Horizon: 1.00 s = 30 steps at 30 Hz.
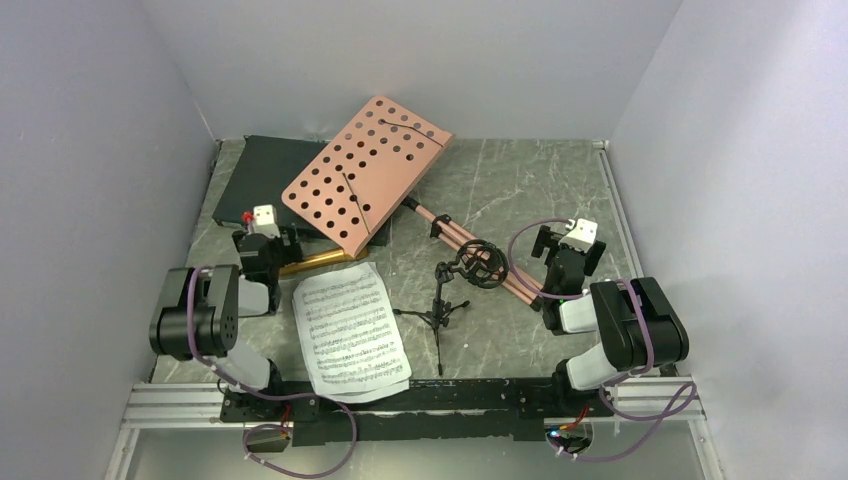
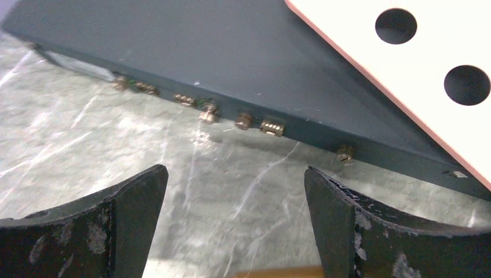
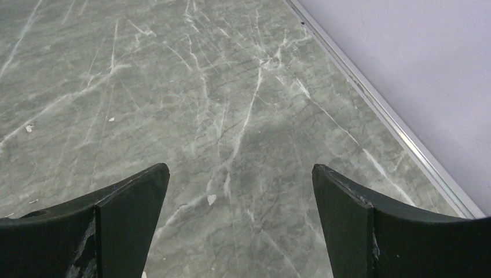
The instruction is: Set up the instrument practice props
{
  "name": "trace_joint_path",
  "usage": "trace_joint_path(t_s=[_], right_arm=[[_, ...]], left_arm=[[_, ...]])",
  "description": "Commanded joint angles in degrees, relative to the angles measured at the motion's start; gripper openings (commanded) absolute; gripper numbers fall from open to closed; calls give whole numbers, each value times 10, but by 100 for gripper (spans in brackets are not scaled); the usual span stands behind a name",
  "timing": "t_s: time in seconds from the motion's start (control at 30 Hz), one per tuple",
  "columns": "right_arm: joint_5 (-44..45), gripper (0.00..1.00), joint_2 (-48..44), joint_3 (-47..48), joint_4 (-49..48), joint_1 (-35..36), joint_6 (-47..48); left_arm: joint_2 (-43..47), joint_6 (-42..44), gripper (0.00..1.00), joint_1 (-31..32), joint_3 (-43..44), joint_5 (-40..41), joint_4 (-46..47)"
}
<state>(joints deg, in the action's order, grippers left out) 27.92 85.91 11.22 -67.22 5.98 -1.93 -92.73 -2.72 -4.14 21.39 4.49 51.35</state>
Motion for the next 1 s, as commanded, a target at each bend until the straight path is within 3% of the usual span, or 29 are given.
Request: trace_joint_path(t_s=[0.0,0.17,0.2,0.3,0.4,0.47,0.7,0.8,0.97], right_arm=[[-8,100,-3,12,-22,-1,-1],[14,100,-54,-12,-32,6,12],[34,100,-97,-8,16,13,10],[42,100,-243,77,307,12,-69],[21,100,-315,170,490,11,-111],[14,100,-332,218,587,9,-153],[-40,100,-389,220,667,-9,-259],[-38,100,-387,255,777,-24,-327],[-139,100,-351,322,861,-42,-321]], left_arm=[[116,-46,94,2,-19,76,-21],[242,-169,94,2,119,98,-439],[250,-189,94,2,148,88,-508],[266,-272,94,2,209,70,-659],[270,-379,94,2,263,108,-797],[268,-398,94,2,298,112,-872],[277,-323,94,2,305,-63,-845],[293,-325,94,2,294,-112,-829],[304,-327,94,2,277,-213,-775]])
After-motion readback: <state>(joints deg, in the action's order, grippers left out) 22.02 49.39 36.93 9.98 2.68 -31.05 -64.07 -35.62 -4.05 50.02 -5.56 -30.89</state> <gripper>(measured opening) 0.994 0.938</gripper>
